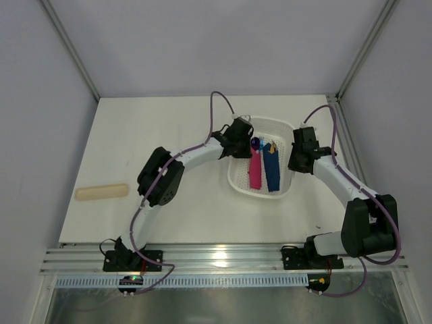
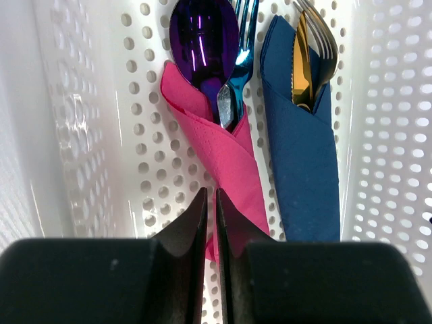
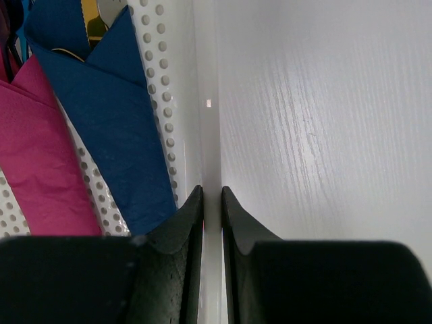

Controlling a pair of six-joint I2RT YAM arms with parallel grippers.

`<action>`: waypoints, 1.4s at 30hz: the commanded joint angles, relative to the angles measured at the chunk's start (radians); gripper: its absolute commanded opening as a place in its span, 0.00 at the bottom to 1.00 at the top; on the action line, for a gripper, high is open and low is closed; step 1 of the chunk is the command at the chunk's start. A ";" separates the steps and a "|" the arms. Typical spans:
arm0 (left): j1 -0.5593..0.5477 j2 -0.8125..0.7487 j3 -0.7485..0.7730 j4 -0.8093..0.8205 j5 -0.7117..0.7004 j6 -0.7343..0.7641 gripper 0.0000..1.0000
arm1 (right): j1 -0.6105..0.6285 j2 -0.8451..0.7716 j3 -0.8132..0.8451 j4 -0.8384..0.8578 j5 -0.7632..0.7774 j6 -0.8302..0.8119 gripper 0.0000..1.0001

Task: Place the utensils on the paper napkin and roll it up
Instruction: Place the utensils in the bin.

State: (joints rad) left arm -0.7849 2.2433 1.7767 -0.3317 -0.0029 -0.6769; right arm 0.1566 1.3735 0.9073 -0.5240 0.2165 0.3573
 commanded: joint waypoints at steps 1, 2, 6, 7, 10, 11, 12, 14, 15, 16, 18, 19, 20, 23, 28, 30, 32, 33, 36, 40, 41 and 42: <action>0.009 0.033 0.049 0.013 0.033 0.007 0.09 | 0.008 0.024 0.018 -0.007 0.032 -0.012 0.03; 0.009 0.036 0.049 0.013 0.038 0.002 0.09 | 0.009 0.024 0.021 -0.008 0.032 -0.012 0.04; 0.009 0.000 -0.022 0.063 0.012 0.002 0.08 | 0.011 0.030 0.019 -0.007 0.035 -0.012 0.04; 0.009 -0.031 -0.032 0.072 -0.020 0.007 0.08 | 0.012 0.033 0.018 -0.005 0.035 -0.014 0.04; 0.004 -0.085 -0.078 0.120 -0.003 0.023 0.08 | 0.012 0.036 0.021 -0.004 0.037 -0.012 0.04; 0.004 -0.094 -0.086 0.141 -0.008 0.025 0.07 | 0.014 0.036 0.021 -0.004 0.037 -0.014 0.03; -0.002 -0.102 -0.089 0.138 -0.017 0.025 0.07 | 0.014 0.036 0.021 -0.004 0.037 -0.012 0.04; -0.011 -0.116 -0.091 0.131 -0.042 0.025 0.07 | 0.015 0.036 0.024 -0.005 0.037 -0.014 0.04; -0.017 -0.120 -0.095 0.135 -0.048 0.025 0.06 | 0.015 0.036 0.022 -0.007 0.038 -0.014 0.04; -0.020 -0.120 -0.095 0.135 -0.054 0.023 0.06 | 0.017 0.035 0.022 -0.010 0.038 -0.012 0.04; -0.027 -0.117 -0.095 0.129 -0.078 0.019 0.05 | 0.018 0.033 0.024 -0.010 0.041 -0.012 0.04; -0.033 -0.116 -0.094 0.123 -0.089 0.016 0.04 | 0.018 0.032 0.022 -0.008 0.041 -0.012 0.04; -0.034 -0.117 -0.095 0.123 -0.089 0.016 0.02 | 0.017 0.032 0.022 -0.011 0.041 -0.014 0.04; -0.036 -0.103 -0.083 0.140 -0.057 0.017 0.01 | 0.018 0.032 0.021 -0.011 0.041 -0.014 0.04; -0.036 -0.034 -0.008 0.103 -0.003 0.027 0.00 | 0.021 0.030 0.027 -0.013 0.041 -0.014 0.04; -0.034 -0.019 0.007 0.089 -0.026 0.027 0.00 | 0.023 0.030 0.025 -0.014 0.041 -0.014 0.04; -0.033 -0.016 0.001 0.082 -0.043 0.027 0.00 | 0.023 0.029 0.025 -0.016 0.043 -0.015 0.03; -0.031 -0.013 0.000 0.074 -0.049 0.025 0.00 | 0.023 0.030 0.024 -0.014 0.043 -0.015 0.04; -0.027 -0.002 0.003 0.051 -0.069 0.025 0.00 | 0.023 0.033 0.025 -0.014 0.044 -0.015 0.04; -0.022 0.016 -0.010 0.051 -0.057 0.023 0.00 | 0.024 0.035 0.025 -0.014 0.044 -0.015 0.04; -0.022 0.024 -0.011 0.056 -0.052 0.026 0.00 | 0.024 0.033 0.025 -0.013 0.044 -0.014 0.04; -0.022 0.029 -0.013 0.057 -0.049 0.025 0.00 | 0.026 0.033 0.024 -0.014 0.044 -0.015 0.04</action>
State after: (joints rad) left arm -0.8112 2.2585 1.7466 -0.2714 -0.0418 -0.6708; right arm 0.1753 1.3876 0.9184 -0.5232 0.2314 0.3519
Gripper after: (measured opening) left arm 0.002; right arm 0.168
